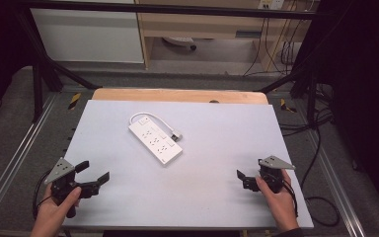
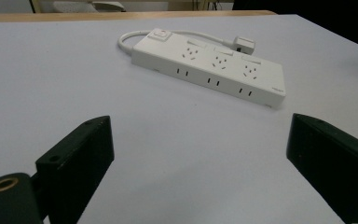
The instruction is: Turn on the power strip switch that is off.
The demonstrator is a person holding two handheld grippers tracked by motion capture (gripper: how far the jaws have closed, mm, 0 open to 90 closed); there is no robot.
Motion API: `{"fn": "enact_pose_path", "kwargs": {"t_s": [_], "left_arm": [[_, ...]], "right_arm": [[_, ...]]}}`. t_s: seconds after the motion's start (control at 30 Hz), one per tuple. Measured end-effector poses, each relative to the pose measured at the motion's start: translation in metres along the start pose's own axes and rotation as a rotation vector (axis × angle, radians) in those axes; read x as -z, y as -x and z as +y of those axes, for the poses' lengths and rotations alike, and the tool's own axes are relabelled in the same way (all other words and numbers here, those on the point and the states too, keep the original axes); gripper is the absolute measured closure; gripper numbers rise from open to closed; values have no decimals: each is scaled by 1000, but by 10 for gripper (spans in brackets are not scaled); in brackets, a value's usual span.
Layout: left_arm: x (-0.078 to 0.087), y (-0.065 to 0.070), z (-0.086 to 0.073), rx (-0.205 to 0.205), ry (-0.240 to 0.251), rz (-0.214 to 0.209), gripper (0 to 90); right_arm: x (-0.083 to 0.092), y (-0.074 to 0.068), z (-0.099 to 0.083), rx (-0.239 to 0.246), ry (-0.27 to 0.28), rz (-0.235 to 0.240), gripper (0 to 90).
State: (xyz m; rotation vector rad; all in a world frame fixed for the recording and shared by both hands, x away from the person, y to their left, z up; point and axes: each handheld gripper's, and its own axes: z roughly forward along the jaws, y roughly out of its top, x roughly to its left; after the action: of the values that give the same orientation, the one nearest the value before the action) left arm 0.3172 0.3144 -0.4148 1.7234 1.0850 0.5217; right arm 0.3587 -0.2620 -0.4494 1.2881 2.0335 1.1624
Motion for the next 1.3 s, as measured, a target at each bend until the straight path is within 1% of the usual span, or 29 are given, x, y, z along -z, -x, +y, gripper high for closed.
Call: {"fn": "enact_pose_path", "kwargs": {"t_s": [0.1,0.27,0.3,0.33,0.37,0.4,0.43,0.47,0.5,0.53,0.57,0.63,0.7,0.8,0.87,0.97,1.0,1.03,1.13,1.2,1.3], "left_arm": [[0,1,1,-6,3,-4,71],[1,2,1,-12,9,-11,71],[1,2,1,-12,11,-10,71],[1,2,2,-13,10,-10,71],[1,2,2,-14,11,-10,71],[1,2,3,0,17,-19,72],[4,2,5,25,49,-47,80],[4,2,5,25,49,-47,76],[5,2,6,23,63,-51,72],[6,2,7,39,75,-54,72],[6,2,8,47,79,-63,78],[5,3,9,50,70,-57,78],[3,4,10,40,58,-56,78],[-1,4,12,24,37,-31,80],[-3,2,14,27,32,-24,80],[-5,0,18,13,15,-1,80],[-7,-1,19,16,9,0,80],[-8,-2,21,10,4,3,80],[-12,-4,24,23,-2,0,80],[-16,-4,27,22,-8,10,78],[-22,-5,31,14,-17,3,78]], "right_arm": [[2,1,1,-10,25,7,49],[4,1,1,-12,36,4,45],[4,2,1,-8,48,-5,45],[4,2,1,-8,48,-5,45],[5,2,1,-14,57,-8,45],[5,2,1,-24,61,-8,45],[5,3,1,-33,65,-4,43],[5,3,1,-33,65,-4,42],[5,2,1,-37,64,-4,41],[5,2,1,-37,64,-4,41],[5,2,2,-35,62,-1,39],[5,0,2,-30,70,5,36],[5,-1,2,-27,67,6,35],[5,-2,3,-26,70,8,34],[5,-2,3,-15,65,9,34],[5,-4,3,-14,61,13,34],[5,-4,3,-10,60,14,34],[5,-4,3,-6,58,13,34],[4,-5,4,-4,51,19,37],[3,-5,4,-1,48,27,36],[2,-7,4,-7,46,35,36]]}}
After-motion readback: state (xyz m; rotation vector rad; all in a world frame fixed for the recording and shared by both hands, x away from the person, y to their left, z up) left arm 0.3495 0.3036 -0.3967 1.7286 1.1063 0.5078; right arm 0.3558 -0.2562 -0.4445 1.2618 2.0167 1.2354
